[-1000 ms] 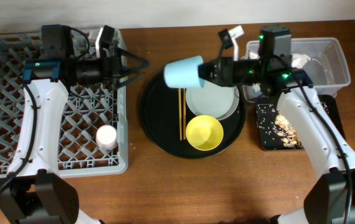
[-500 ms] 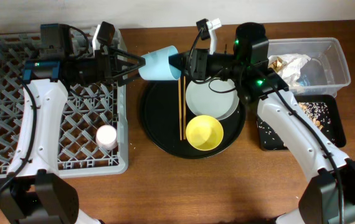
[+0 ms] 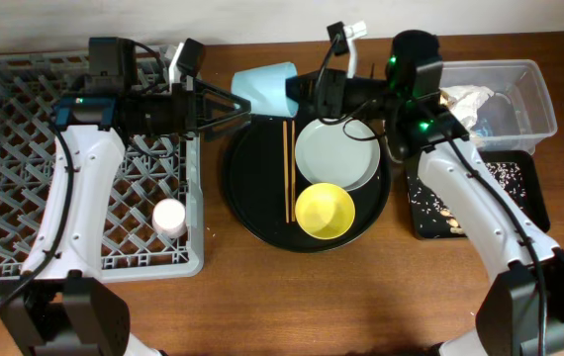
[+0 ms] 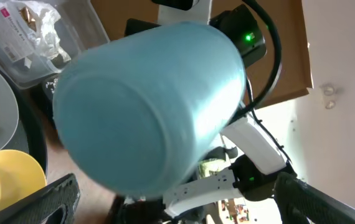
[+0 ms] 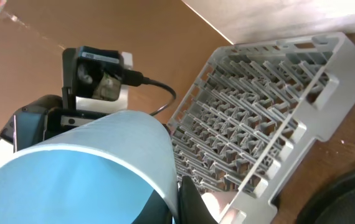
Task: Sort waste into correct bins and load items into the dishwasher rack
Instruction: 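Pass the blue cup from the right gripper to the left gripper, then lower the blue cup into the dish rack with the left gripper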
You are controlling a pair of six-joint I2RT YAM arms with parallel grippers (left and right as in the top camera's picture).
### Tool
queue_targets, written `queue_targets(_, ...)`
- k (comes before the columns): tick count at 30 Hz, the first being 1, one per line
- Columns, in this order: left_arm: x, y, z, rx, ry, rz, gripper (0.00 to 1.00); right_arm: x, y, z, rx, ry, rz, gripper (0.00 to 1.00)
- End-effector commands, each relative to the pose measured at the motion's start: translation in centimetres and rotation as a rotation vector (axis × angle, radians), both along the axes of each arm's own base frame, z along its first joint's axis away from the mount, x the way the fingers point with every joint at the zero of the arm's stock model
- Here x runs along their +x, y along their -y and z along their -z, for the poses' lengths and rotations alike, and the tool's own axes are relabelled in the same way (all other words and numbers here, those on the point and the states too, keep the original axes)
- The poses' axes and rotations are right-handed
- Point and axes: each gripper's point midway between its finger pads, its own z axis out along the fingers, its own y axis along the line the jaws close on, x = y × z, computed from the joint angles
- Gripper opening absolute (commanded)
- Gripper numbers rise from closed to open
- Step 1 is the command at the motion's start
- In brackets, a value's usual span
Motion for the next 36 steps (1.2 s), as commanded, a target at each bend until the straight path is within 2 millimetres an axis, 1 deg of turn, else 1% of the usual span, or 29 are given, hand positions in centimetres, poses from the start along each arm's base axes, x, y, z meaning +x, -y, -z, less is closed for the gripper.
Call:
queue_targets(1, 0.3, -0.2, 0.3, 0.003, 0.007, -0.007, 0.99, -0.7, -0.7, 0.0, -0.002, 0.004, -0.042, 0.04)
queue_targets(4, 0.2, -0.2, 0.1, -0.007, 0.007, -0.001, 0.99, -1.2, -1.9, 0.4, -0.014, 0.003, -0.056, 0.04)
queue_targets(6, 0.0, -0.2, -0.3, -0.029, 0.011, 0.013, 0.99, -1.5, -3.1, 1.0, -0.025, -0.004, -0.063, 0.04)
queue_targets(10, 0.0, -0.2, -0.3, -0.029, 0.013, 0.013, 0.99, -1.9, -5.2, 2.4, -0.044, -0.025, -0.076, 0.04)
queue_targets(12, 0.0, -0.2, -0.3, -0.028, 0.013, 0.012, 0.99, -2.5, -6.5, 2.8, -0.046, -0.023, -0.098, 0.04)
queue_targets(16, 0.0, -0.2, -0.3, -0.028, 0.014, 0.012, 0.98, -2.3, -7.1, 2.8, -0.046, -0.012, -0.088, 0.04)
queue_targets(18, 0.0, -0.2, -0.3, -0.028, 0.014, 0.013, 0.95, -2.2, -7.2, 2.5, -0.035, -0.002, -0.081, 0.04)
queue_targets(19, 0.0, -0.2, -0.3, -0.028, 0.014, 0.012, 0.91, -2.1, -7.3, 2.4, -0.032, 0.006, -0.078, 0.04)
queue_targets(20, 0.0, -0.2, -0.3, -0.028, 0.014, 0.012, 0.79, -2.0, -7.3, 2.4, -0.034, 0.006, -0.075, 0.04)
queue_targets(21, 0.0, -0.2, -0.3, -0.028, 0.014, 0.012, 0.73, -2.0, -7.3, 2.4, -0.034, 0.006, -0.075, 0.06)
queue_targets(22, 0.0, -0.2, -0.2, -0.028, 0.014, 0.012, 0.69, -2.0, -7.3, 2.4, -0.034, 0.005, -0.075, 0.14)
queue_targets(23, 0.0, -0.2, -0.2, -0.027, 0.014, 0.011, 0.68, -2.1, -7.3, 2.5, -0.035, 0.003, -0.075, 0.24)
queue_targets(24, 0.0, -0.2, -0.2, -0.024, 0.014, 0.01, 0.67, -2.1, -7.3, 2.5, -0.035, 0.002, -0.075, 0.29)
queue_targets(25, 0.1, -0.2, -0.1, -0.019, 0.013, 0.006, 0.67, -2.1, -7.3, 2.5, -0.036, 0.001, -0.075, 0.31)
queue_targets(27, 0.2, -0.2, 0.0, -0.011, 0.014, 0.002, 0.66, -2.1, -7.3, 2.5, -0.036, 0.002, -0.075, 0.42)
queue_targets(30, 0.2, -0.3, 0.0, -0.012, 0.013, 0.0, 0.66, -2.0, -7.2, 2.6, -0.037, -0.002, -0.075, 0.71)
queue_targets(31, 0.4, -0.5, 0.0, -0.012, 0.014, -0.007, 0.66, -1.8, -6.9, 2.8, -0.042, -0.013, -0.066, 0.76)
queue_targets(32, 0.5, -0.9, 0.0, -0.012, 0.014, -0.017, 0.66, -1.4, -6.3, 3.0, -0.046, -0.025, -0.052, 0.79)
queue_targets(35, 1.3, -2.3, 0.2, -0.002, 0.015, -0.062, 0.66, -0.7, -4.7, 3.1, -0.043, -0.043, -0.04, 0.81)
queue_targets(36, 1.7, -3.1, 0.4, 0.01, 0.014, -0.089, 0.66, -0.4, -4.0, 3.1, -0.038, -0.046, -0.042, 0.81)
